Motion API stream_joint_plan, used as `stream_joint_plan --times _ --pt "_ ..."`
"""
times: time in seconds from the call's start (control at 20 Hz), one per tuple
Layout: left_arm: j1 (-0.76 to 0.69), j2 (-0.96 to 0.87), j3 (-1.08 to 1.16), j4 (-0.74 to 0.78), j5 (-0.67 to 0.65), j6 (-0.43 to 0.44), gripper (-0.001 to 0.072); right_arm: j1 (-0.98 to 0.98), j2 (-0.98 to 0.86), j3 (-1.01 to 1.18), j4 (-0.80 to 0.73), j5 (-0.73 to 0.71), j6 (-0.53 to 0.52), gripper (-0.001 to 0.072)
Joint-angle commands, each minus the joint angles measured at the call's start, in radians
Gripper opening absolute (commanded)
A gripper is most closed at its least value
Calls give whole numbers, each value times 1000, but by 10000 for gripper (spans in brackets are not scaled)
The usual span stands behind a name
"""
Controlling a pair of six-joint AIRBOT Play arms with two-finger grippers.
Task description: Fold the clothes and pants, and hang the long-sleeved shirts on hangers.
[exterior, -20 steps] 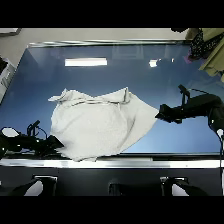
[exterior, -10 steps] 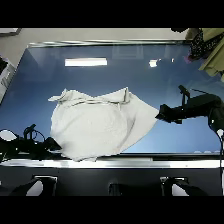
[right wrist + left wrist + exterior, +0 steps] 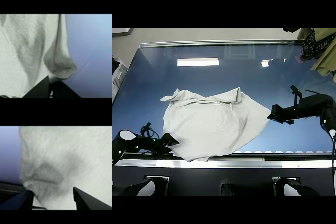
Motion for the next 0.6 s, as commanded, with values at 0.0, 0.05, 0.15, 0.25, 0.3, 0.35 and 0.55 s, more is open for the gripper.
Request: stream_joint_plan --times 0.0,0.05,0.15,0.25,0.3,0.35,0.55 --pt "-56 -22 -2 2 43 -8 543 1 6 0 1 -3 8 33" --pt "-59 -21 -2 1 51 -9 498 1 10 0 1 -4 8 33" --pt "-58 -21 3 -2 62 -8 305 1 23 0 0 -3 8 33" --pt "-58 -18 31 -2 61 -8 35 1 45 0 0 6 7 32" --pt "-58 -15 58 -2 61 -6 20 2 60 0 8 18 -5 32" --pt "-59 -13 99 -2 61 -1 19 2 77 0 29 27 -41 32" --pt "-56 24 391 -1 16 61 18 2 198 43 79 59 -99 31"
